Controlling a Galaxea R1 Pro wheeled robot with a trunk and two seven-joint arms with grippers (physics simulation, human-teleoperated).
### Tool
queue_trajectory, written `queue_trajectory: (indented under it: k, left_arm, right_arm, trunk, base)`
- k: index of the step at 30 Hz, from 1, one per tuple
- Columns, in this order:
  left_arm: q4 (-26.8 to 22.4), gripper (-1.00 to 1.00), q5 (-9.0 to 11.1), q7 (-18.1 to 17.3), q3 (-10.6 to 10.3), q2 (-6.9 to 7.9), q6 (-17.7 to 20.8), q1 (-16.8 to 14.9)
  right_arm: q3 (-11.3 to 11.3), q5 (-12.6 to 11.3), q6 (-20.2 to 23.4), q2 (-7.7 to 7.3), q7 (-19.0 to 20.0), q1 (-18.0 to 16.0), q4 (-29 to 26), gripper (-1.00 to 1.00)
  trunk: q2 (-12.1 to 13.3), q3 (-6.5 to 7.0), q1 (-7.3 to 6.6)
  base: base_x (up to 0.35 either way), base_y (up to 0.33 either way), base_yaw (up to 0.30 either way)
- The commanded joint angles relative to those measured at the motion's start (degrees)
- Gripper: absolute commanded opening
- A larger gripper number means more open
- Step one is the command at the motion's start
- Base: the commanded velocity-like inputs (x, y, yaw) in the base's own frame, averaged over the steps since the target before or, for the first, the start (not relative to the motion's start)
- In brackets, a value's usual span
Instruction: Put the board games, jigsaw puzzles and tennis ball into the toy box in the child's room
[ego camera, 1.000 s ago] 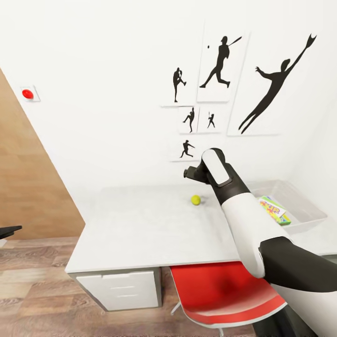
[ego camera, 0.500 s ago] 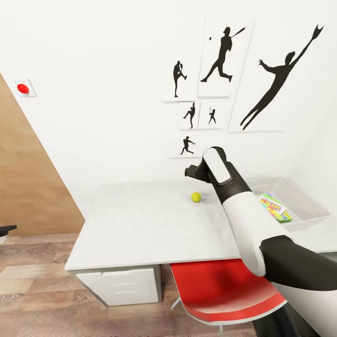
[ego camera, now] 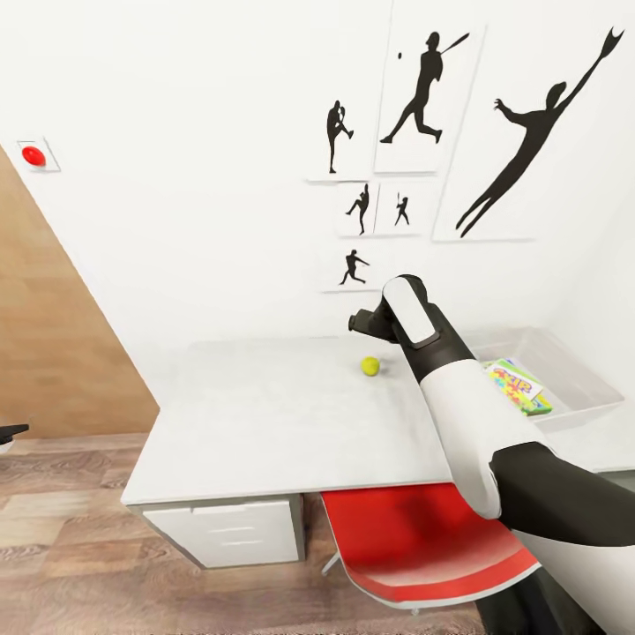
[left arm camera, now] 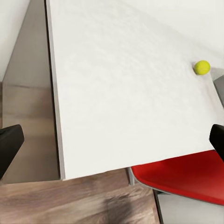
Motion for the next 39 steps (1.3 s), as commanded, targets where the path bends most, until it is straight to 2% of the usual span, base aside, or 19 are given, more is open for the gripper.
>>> queue_trajectory:
  k: [1,13,22,25,27,30,39]
  left_arm:
    - [0.0,1.0,-0.6,-0.5,0.2,-0.02,0.6,-0.1]
    - [0.1,1.0,-0.3,-0.5,0.2,-0.09,0.9,-0.1]
    - [2.5,1.0,-0.1,-0.5,0.3,0.08,1.1,-0.1]
    - [3.3,1.0,1.6,-0.5,0.2,0.88,1.7,-0.1]
    - [4.9,1.0,4.0,-0.5,0.2,1.6,2.1,-0.1]
    - [6.3,1.0,6.0,-0.5,0.1,2.28,2.2,-0.1]
    - [7.0,1.0,7.0,-0.5,0.1,3.42,2.3,-0.1]
  right_arm:
    - [0.1,-0.5,0.1,-0.03,-0.6,-0.1,0.0,1.0]
    - [0.1,-0.5,0.1,-0.11,-0.4,-0.1,0.3,1.0]
    - [0.1,-0.5,0.1,-0.12,-0.4,-0.1,0.3,1.0]
    - [0.0,-0.5,0.1,-0.19,-0.3,-0.1,0.3,1.0]
    - [0.0,-0.5,0.1,-0.25,-0.3,-0.1,0.3,1.0]
    - [0.0,-0.5,0.1,-0.28,-0.3,-0.1,0.3,1.0]
    - [-0.1,-0.5,0.1,-0.29,-0.3,-0.1,0.2,1.0]
  trunk:
    - [-0.1,-0.21,0.03]
    - [-0.1,-1.35,0.03]
    - [-0.1,-2.2,0.03]
    - [-0.1,-2.49,0.03]
    - [-0.1,-2.68,0.03]
    - [-0.1,-2.96,0.03]
    - [-0.1,-3.82,0.03]
  base:
    - [0.0,0.0,0.0]
    - [0.0,0.0,0.0]
    - [0.0,0.0,0.0]
    - [0.0,0.0,0.0]
    - [0.0,0.0,0.0]
    - [0.0,0.0,0.0]
    - [0.0,0.0,0.0]
